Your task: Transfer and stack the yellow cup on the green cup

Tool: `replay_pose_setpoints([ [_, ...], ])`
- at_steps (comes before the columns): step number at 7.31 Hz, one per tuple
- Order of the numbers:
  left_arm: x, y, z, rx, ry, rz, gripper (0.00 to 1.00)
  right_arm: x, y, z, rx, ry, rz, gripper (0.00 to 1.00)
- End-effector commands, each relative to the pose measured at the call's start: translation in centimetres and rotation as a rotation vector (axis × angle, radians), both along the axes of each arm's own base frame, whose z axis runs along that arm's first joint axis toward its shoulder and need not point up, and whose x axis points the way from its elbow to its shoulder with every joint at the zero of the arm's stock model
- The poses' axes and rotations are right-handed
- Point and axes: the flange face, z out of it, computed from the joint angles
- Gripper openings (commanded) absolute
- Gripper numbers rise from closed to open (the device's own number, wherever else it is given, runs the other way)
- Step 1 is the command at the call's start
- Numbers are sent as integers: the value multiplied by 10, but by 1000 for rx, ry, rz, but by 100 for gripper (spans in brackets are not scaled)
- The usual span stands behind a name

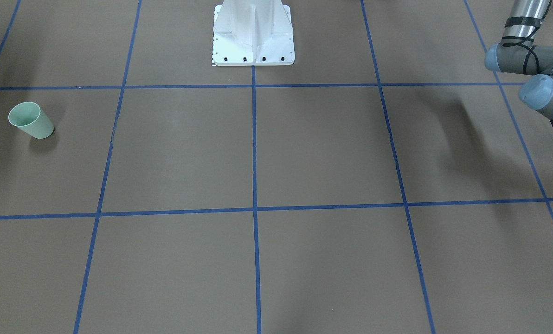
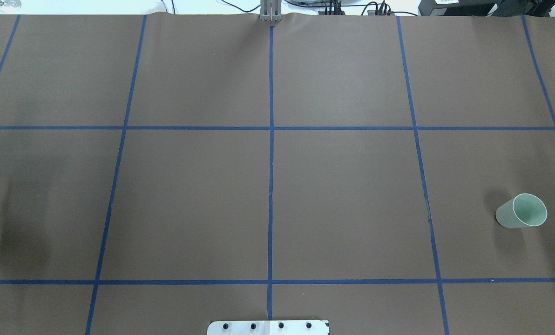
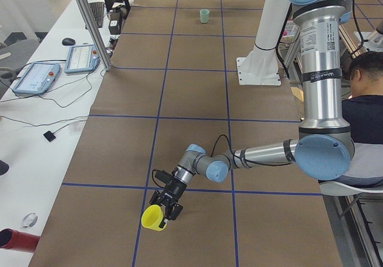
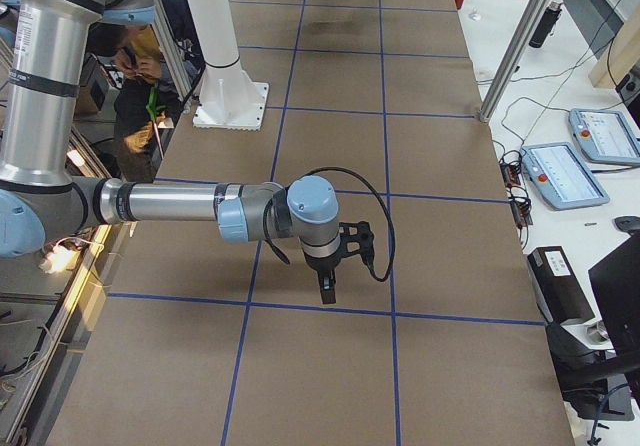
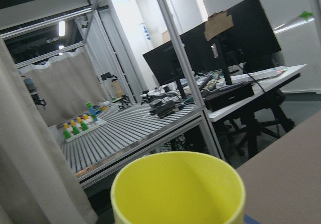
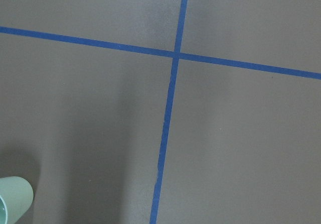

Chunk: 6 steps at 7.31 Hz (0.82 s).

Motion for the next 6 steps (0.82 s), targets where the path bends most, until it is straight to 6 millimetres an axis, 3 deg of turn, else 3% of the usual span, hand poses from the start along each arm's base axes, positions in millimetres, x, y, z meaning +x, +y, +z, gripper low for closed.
replay_pose_setpoints([
  [1, 12, -11, -48, 196, 85, 208, 0, 0, 0, 0, 0, -2, 0, 100],
  [4, 34, -9, -121, 562, 376, 405, 0, -2, 0, -5, 4, -29, -3, 100],
  [6, 63, -27, -199, 747, 344, 612, 0, -3, 0, -9, 9, -39, -3, 100],
])
